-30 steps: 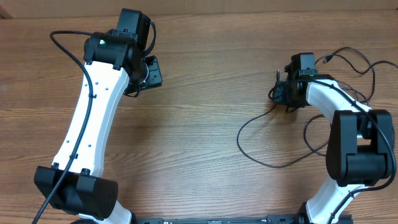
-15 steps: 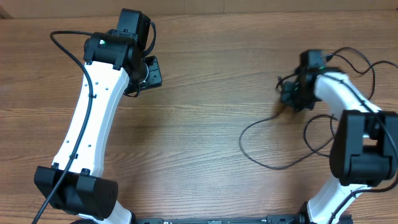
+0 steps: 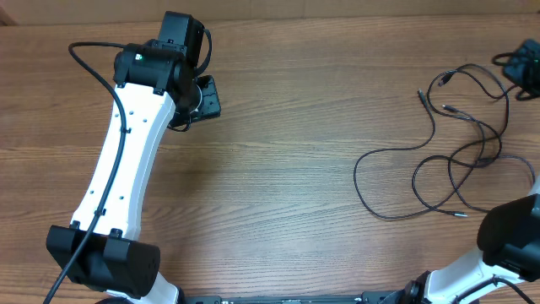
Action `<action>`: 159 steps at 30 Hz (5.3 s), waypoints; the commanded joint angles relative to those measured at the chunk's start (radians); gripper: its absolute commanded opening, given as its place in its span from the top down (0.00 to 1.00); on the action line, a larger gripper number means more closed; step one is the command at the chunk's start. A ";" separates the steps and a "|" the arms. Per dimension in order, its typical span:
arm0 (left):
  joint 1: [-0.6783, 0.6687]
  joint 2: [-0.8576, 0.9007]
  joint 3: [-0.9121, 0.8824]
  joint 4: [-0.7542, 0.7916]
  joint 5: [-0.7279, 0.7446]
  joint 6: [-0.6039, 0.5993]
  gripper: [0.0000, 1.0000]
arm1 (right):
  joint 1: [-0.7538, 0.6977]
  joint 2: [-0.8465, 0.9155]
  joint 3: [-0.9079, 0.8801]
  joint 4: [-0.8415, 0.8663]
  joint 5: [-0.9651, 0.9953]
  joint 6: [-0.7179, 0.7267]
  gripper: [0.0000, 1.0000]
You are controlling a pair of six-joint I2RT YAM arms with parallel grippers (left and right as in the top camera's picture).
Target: Untangle cables
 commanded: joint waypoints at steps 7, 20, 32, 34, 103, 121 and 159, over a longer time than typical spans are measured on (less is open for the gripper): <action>0.003 -0.013 0.015 0.010 0.017 -0.013 0.53 | 0.038 0.007 -0.028 -0.092 -0.203 -0.037 0.43; 0.003 -0.013 0.015 0.010 0.016 -0.012 0.53 | 0.138 0.007 -0.412 0.105 -0.129 -0.042 0.35; 0.003 -0.013 0.015 0.004 0.016 -0.012 0.53 | 0.138 0.008 -0.717 0.637 -0.129 -0.086 0.34; 0.003 -0.013 0.015 0.000 0.016 -0.012 0.53 | 0.138 0.008 -0.742 0.685 -0.128 -0.129 0.35; 0.003 -0.013 0.015 0.001 0.019 -0.013 0.53 | -0.133 -0.027 -0.229 0.395 -0.468 0.067 0.15; -0.023 0.001 0.014 0.166 -0.031 0.351 0.05 | 0.372 -0.027 -0.229 0.050 -0.198 -0.203 0.00; -0.009 -0.924 -0.813 0.339 -0.203 0.077 0.00 | 0.432 -0.800 -0.829 0.257 -0.132 -0.123 0.00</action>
